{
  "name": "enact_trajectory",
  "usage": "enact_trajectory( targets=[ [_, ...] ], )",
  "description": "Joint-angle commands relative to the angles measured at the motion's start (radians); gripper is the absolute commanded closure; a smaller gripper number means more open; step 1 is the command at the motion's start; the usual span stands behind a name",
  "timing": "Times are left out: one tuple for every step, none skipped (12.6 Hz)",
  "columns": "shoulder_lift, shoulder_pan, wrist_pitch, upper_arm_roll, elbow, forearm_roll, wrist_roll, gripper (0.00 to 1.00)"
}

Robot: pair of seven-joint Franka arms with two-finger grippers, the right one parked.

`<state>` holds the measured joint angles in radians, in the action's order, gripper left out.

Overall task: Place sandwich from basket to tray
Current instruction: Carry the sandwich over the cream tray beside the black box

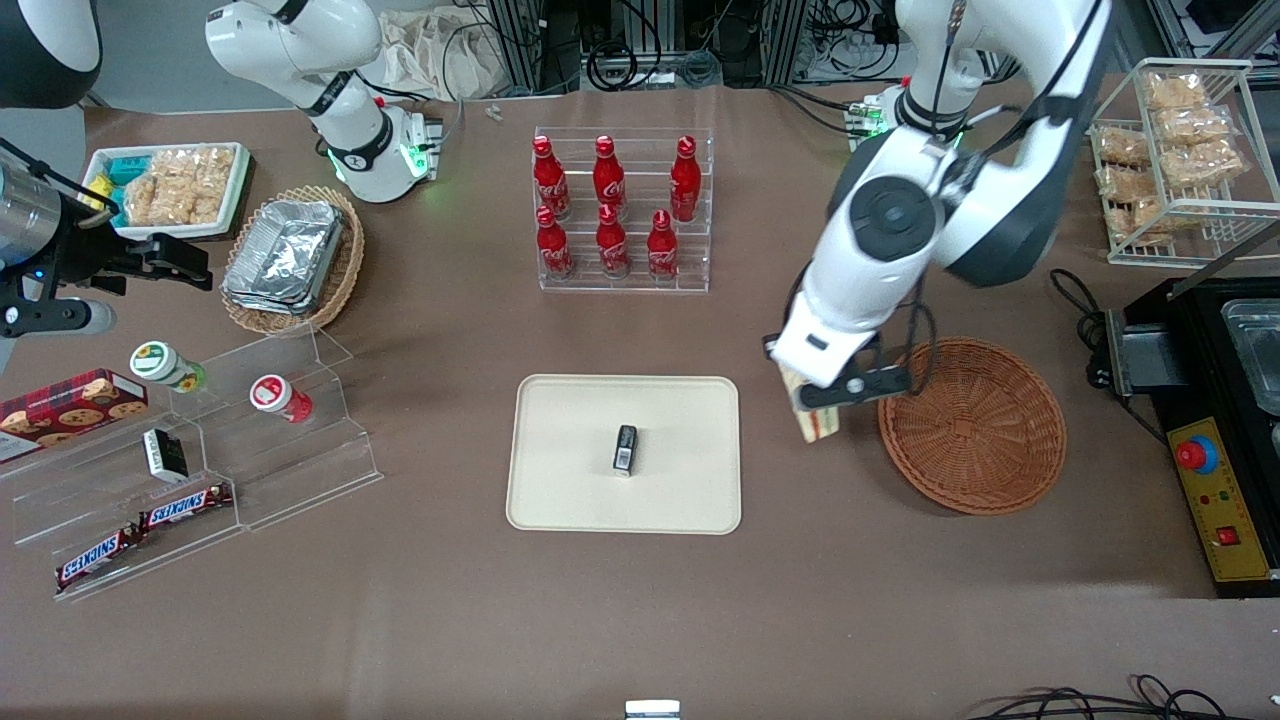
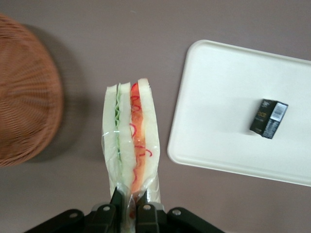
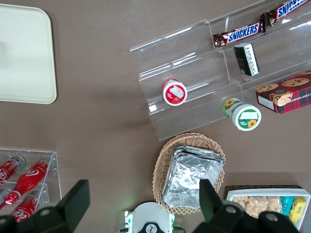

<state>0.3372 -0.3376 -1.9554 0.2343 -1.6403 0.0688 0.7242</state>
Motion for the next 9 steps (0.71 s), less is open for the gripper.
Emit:
enact_trajectory(
  targets=[
    [0.123, -0.046, -0.039, -0.007, 0.095, 0.028, -0.019, 1.0],
    [0.152, -0.066, -0.074, -0.009, 0.105, 0.045, -0.019, 1.0],
    [0.175, -0.072, -0.112, -0.009, 0.105, 0.055, -0.019, 1.0],
    [0.196, -0.086, -0.141, -0.007, 0.105, 0.06, -0.019, 1.0],
    [0.213, -0.095, -0.164, -0.009, 0.105, 0.06, -0.017, 1.0],
    [0.239, -0.098, -0.196, -0.007, 0.105, 0.06, -0.017, 1.0],
    [0.265, -0.1, -0.217, -0.007, 0.108, 0.059, -0.019, 1.0],
    [0.29, -0.104, -0.221, -0.007, 0.115, 0.059, -0.019, 1.0],
    [0.304, -0.115, -0.223, -0.007, 0.119, 0.059, -0.017, 1.0]
  ],
)
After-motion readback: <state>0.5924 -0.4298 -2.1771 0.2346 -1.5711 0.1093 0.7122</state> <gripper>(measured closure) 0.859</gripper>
